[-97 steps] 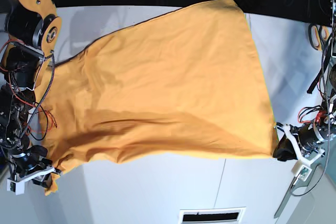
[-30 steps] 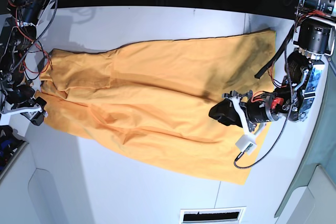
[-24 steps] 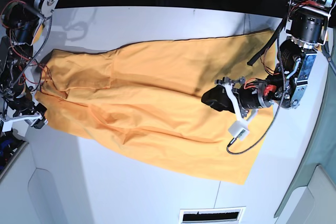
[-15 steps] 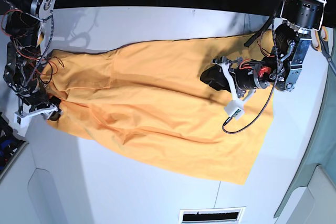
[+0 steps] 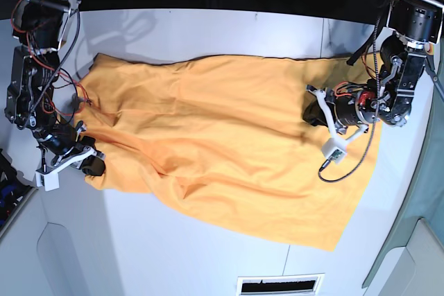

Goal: Layout the t-shirt on the table in an organized manner, then fold the t-shirt properly
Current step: 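Drag the shirt edge with the right gripper toward the left gripper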

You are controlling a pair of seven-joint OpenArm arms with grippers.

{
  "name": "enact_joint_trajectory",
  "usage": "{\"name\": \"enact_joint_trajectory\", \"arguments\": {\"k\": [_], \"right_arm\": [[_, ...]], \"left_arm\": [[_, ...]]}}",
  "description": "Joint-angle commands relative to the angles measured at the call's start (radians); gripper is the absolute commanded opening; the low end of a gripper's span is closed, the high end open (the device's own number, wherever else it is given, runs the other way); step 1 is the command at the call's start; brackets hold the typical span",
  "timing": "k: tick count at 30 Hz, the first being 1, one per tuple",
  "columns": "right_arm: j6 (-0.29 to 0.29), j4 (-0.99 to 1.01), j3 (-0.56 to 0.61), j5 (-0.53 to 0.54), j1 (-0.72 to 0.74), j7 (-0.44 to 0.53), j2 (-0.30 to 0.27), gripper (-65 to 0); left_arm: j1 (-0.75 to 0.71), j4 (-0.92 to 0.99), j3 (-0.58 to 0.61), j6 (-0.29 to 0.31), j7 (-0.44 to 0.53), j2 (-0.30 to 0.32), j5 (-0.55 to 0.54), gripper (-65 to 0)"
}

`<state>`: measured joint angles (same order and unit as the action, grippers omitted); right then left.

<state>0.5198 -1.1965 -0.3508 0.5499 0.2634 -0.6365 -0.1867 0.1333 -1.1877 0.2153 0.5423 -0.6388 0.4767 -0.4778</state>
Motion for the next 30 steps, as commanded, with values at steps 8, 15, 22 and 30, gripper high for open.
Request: {"name": "enact_joint_trajectory", "arguments": {"k": [8,15,22,30], "right_arm": [[0.064,-0.317,0.163,0.074,-0.221,-0.056,0.018,-65.0],[0.06,-0.315,0.454,-0.147,-0.276,-0.045,0.018,-41.8],[0.023,-0.32,0.541,-0.224,-0.269,0.059,0.018,-40.4],[0.018,-0.356,0.486,-0.196,-0.21,0.078,0.027,-40.4]], "left_arm": [[0.01,-0.008,-0.004,-0.015,-0.013,0.031,0.011,-59.7],[0.015,-0.008,-0.004,-0.014,-0.016,0.019,-0.052,-59.6],[0.015,-0.008,-0.004,-0.014,-0.049,-0.002,-0.053,-59.6],[0.016,-0.008,-0.004,-0.014,-0.05,-0.003,-0.072,-59.6]]}}
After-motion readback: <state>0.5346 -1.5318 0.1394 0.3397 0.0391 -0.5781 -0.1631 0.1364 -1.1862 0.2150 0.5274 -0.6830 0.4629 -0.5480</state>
